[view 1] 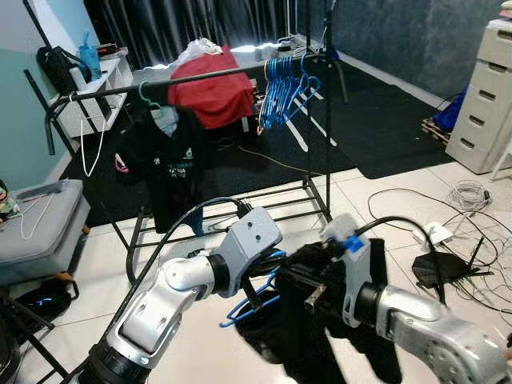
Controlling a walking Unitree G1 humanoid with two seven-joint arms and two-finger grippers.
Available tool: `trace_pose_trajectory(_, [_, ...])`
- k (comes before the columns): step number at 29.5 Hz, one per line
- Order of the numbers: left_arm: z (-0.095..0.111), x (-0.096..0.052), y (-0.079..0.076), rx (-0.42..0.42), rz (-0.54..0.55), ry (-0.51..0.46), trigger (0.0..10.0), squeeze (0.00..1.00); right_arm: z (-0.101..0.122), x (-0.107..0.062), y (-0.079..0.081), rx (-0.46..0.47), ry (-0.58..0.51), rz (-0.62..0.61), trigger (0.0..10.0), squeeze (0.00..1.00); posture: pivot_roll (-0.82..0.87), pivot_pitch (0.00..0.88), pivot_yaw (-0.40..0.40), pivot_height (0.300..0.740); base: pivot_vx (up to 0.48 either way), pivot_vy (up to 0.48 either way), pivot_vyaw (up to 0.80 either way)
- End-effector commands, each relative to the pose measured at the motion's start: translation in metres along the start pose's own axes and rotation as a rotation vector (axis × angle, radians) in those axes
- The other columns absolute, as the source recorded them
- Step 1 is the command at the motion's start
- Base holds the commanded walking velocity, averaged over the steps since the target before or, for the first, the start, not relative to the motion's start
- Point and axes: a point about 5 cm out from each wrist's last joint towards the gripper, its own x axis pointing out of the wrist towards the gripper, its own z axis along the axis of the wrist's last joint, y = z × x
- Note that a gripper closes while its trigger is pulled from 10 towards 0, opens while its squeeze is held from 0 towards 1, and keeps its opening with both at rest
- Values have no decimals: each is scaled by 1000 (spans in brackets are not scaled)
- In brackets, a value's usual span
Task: Hang hanger
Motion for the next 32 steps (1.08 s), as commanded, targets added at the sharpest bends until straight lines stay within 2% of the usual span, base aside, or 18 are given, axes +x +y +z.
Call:
trace_pose_trajectory(1, [-4,2,-4,5,-33,17,10000,0,15,6,40,-41,-77,271,0,0,-195,0,136,740,0,0,0])
trace_pose_trajectory(3, [-4,2,-4,5,-33,17,10000,0,15,6,40,-41,-77,271,0,0,-195,0,136,740,0,0,0])
trace_pose_trajectory(4, [-3,2,-4,5,-36,16,10000,0,9,4,46,-45,-37,317,0,0,-196,0,133,740,0,0,0])
trace_pose_trajectory(5, [-3,2,-4,5,-36,16,10000,0,9,4,46,-45,-37,317,0,0,-196,0,133,740,0,0,0])
trace_pose_trajectory(8, [-3,2,-4,5,-34,15,10000,0,-28,-5,34,-100,233,231,0,0,-199,0,132,740,0,0,0])
trace_pose_trajectory(9, [-3,2,-4,5,-34,15,10000,0,-28,-5,34,-100,233,231,0,0,-199,0,132,740,0,0,0])
trace_pose_trajectory(11, [-3,3,-3,3,-30,11,10000,0,-47,-17,18,-107,379,100,0,0,-202,0,131,740,0,0,0])
trace_pose_trajectory(15, [-3,3,-2,6,-23,9,10000,0,-54,-29,1,-109,468,-39,0,0,-203,0,132,740,0,0,0])
trace_pose_trajectory(16, [-3,3,-2,6,-23,9,10000,0,-54,-29,1,-109,468,-39,0,0,-203,0,132,740,0,0,0])
trace_pose_trajectory(19, [-3,2,0,11,-13,11,10000,0,-60,-46,-23,-115,536,-223,0,0,-205,0,134,740,0,0,0])
trace_pose_trajectory(21, [-3,2,0,11,-13,11,10000,0,-60,-46,-23,-115,536,-223,0,0,-205,0,134,740,0,0,0])
trace_pose_trajectory(22, [-4,3,3,15,-5,12,10000,0,-62,-50,-28,-134,530,-262,3647,0,-211,0,138,740,0,0,0])
trace_pose_trajectory(24, [-4,3,3,16,-2,13,10000,0,-61,-49,-26,-140,514,-246,3647,0,-211,0,138,740,0,0,0])
trace_pose_trajectory(25, [-4,4,4,18,-1,12,10000,0,-58,-43,-18,-136,463,-198,353,0,-212,0,139,740,0,0,0])
trace_pose_trajectory(26, [-4,4,4,20,-1,11,10000,0,-52,-36,-8,-137,404,-127,980,0,-212,0,139,740,0,0,0])
trace_pose_trajectory(27, [-4,4,4,23,1,11,10000,0,-47,-32,2,-130,358,-57,3216,0,-210,0,140,740,0,0,0])
trace_pose_trajectory(31, [-4,4,4,25,3,12,10000,0,-44,-31,9,-132,336,-12,3569,0,-210,0,140,740,0,0,0])
trace_pose_trajectory(32, [-4,4,4,27,5,13,10000,0,-45,-31,12,-134,339,10,10000,0,-210,0,139,740,0,0,0])
